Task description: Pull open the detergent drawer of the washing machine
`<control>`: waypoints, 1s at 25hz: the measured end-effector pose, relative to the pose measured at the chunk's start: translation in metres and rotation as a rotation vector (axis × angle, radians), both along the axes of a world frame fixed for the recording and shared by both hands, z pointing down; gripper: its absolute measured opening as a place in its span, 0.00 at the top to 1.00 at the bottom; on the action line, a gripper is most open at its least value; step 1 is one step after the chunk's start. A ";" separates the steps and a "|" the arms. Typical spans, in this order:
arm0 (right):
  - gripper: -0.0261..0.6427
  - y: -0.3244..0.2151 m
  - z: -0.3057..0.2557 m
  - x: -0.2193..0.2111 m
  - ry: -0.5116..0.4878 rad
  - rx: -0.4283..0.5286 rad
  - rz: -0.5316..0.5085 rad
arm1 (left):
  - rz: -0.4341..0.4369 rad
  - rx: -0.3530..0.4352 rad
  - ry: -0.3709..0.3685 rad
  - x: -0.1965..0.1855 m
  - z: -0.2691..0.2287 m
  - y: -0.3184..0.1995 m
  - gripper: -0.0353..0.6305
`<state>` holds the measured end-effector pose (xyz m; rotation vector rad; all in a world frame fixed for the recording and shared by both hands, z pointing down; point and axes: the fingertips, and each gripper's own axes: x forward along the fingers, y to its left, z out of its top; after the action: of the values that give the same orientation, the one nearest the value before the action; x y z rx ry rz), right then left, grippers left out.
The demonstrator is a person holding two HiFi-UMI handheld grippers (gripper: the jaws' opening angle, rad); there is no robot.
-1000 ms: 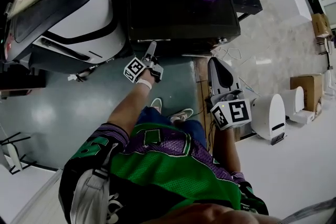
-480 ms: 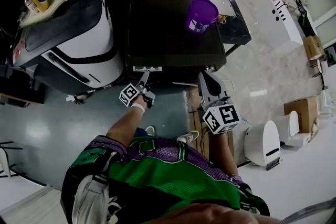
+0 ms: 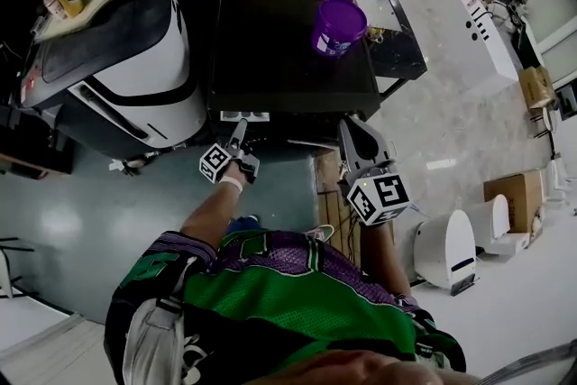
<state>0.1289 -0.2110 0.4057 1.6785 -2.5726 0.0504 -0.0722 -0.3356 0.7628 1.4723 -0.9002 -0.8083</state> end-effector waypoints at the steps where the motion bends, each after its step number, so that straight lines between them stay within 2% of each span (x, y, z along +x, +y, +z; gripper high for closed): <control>1: 0.96 0.000 0.001 0.001 -0.009 -0.006 0.003 | -0.013 -0.009 0.002 0.000 0.001 -0.001 0.31; 9: 0.96 0.008 0.005 0.009 -0.016 -0.015 0.030 | -0.051 -0.046 0.003 0.003 0.005 -0.015 0.29; 14: 0.96 0.016 0.006 0.010 -0.012 -0.015 0.045 | -0.041 -0.065 0.026 0.004 0.004 -0.011 0.29; 25: 0.96 0.017 -0.002 0.009 -0.051 0.013 0.030 | -0.003 -0.077 0.016 0.007 0.005 0.012 0.29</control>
<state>0.1382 -0.1939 0.4034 1.7432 -2.5892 0.0783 -0.0656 -0.3232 0.7682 1.3960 -0.9119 -0.7791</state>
